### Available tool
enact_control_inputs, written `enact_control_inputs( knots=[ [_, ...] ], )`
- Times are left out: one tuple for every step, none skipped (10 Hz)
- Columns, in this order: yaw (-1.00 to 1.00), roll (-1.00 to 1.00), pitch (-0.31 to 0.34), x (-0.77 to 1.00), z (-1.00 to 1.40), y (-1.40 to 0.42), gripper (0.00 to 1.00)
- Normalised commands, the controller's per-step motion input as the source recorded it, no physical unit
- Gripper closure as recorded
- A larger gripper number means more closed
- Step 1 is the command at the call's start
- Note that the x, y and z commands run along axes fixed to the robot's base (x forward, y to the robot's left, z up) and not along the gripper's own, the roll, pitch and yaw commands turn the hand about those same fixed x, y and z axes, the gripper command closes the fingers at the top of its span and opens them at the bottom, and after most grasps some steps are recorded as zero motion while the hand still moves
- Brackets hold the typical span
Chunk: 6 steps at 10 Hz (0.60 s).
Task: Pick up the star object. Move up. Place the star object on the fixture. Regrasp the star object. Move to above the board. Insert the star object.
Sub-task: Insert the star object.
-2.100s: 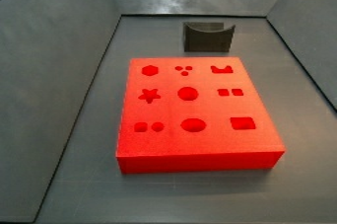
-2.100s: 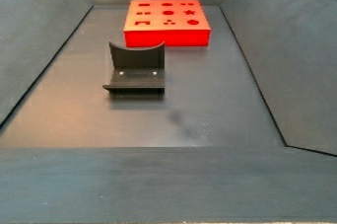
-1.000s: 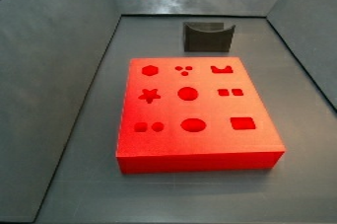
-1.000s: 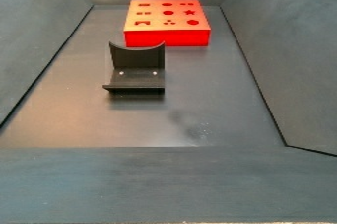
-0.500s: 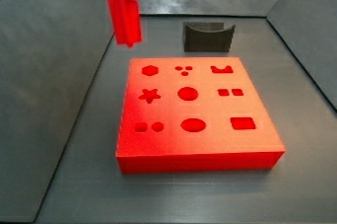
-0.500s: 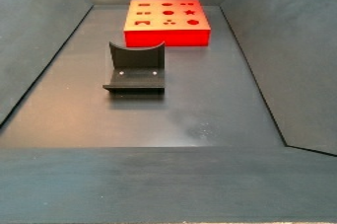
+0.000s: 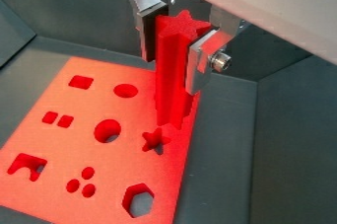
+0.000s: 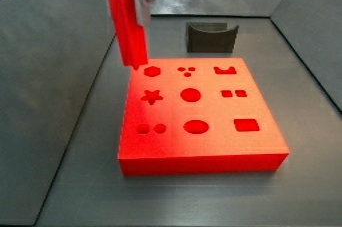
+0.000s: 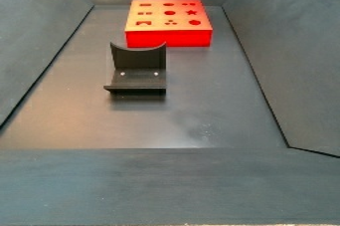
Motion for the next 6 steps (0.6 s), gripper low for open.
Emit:
enact_control_inputs(
  knots=[
    [0.12, 0.05, 0.000, 0.29, -0.39, 0.00, 1.00],
    [0.00, 0.00, 0.000, 0.00, -0.07, 0.00, 1.00],
    [0.00, 0.06, -0.053, 0.25, -0.59, 0.00, 1.00],
    [0.00, 0.11, -0.103, 0.23, -0.73, 0.00, 1.00],
    [0.00, 0.07, -0.117, 0.08, -0.59, 0.00, 1.00],
    [0.00, 0.01, -0.107, 0.00, -0.41, 0.00, 1.00]
  ],
)
